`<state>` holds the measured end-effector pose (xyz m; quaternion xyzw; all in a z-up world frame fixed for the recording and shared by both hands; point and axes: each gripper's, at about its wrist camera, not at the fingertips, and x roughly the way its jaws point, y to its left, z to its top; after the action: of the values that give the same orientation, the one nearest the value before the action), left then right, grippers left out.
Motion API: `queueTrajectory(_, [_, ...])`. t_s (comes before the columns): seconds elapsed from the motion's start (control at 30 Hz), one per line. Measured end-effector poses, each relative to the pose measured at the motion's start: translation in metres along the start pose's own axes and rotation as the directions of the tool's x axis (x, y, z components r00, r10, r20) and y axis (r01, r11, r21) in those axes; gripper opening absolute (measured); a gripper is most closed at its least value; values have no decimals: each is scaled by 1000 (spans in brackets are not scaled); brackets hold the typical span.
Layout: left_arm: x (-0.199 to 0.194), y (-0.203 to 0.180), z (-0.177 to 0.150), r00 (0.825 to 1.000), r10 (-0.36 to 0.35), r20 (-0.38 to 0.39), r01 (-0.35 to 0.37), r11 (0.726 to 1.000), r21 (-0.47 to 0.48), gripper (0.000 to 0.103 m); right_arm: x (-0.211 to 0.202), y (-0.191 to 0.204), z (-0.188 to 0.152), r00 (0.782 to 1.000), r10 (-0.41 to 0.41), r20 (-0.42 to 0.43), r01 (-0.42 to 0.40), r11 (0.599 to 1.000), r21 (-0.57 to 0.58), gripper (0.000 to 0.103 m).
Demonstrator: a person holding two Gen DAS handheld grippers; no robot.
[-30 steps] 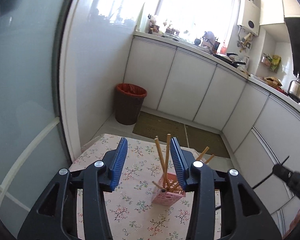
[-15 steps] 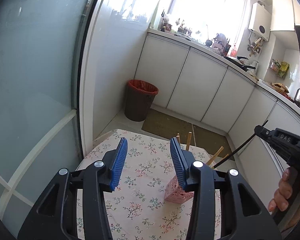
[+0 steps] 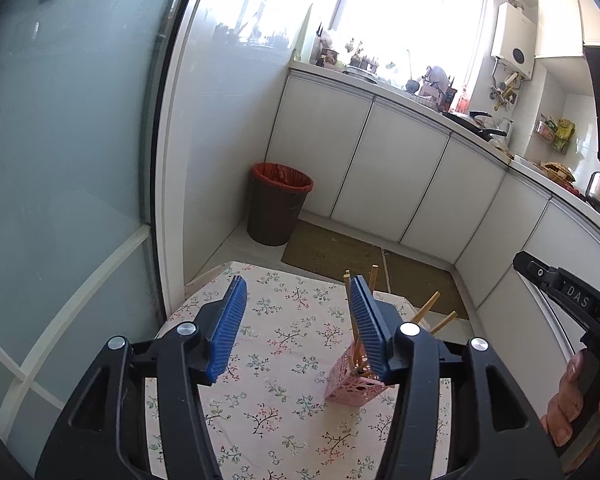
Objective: Organize utensils
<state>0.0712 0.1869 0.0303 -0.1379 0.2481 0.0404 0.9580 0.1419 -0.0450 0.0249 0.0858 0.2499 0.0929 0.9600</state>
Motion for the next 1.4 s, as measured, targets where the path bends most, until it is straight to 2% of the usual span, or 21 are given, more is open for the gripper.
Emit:
queueTrajectory(0.07, [-6,-8,0,1000,3,11,-3,1000,19,58,-11,2,-3,1000,-15,19,15,1000,-24,19])
queueTrajectory(0.17, [-12,-17,-1,1000,5,28,-5,999,33,69,-28,4,-13,999,-38,36,40,998,-56,34])
queueTrajectory(0.43, [-35,-42,-6,996,12,88,-19,996,85,95,-62,-10,-26,995,-95,44,96,995,-40,51])
queueTrajectory(0.53, [-44,-48,-8,995,15,101,-25,995,96,96,-78,-18,-30,993,-105,58,105,994,-6,59])
queueTrajectory(0.67, [-57,-61,-17,993,38,110,-53,989,139,96,-100,-31,-37,986,-150,70,148,988,38,75])
queueTrajectory(0.73, [-63,-70,-23,995,22,97,-38,985,169,96,-107,-36,-40,982,-178,54,175,983,54,84])
queueTrajectory(0.83, [-70,-79,-33,998,-32,48,22,982,188,96,-121,-43,-48,979,-202,37,199,977,72,93])
queueTrajectory(0.93, [-76,-85,-44,999,-41,16,37,982,184,96,-136,-51,-59,966,-253,55,248,965,89,96])
queueTrajectory(1.03, [-86,-90,-56,1000,9,29,-15,978,208,96,-146,-59,-69,955,-295,44,289,952,105,96])
queueTrajectory(1.17, [-100,-95,-67,999,13,33,-20,972,233,96,-154,-68,-79,947,-321,-2,319,941,117,96])
queueTrajectory(1.4, [-113,-99,-70,999,26,36,-34,967,251,96,-168,-71,-85,940,-342,-7,341,935,102,96])
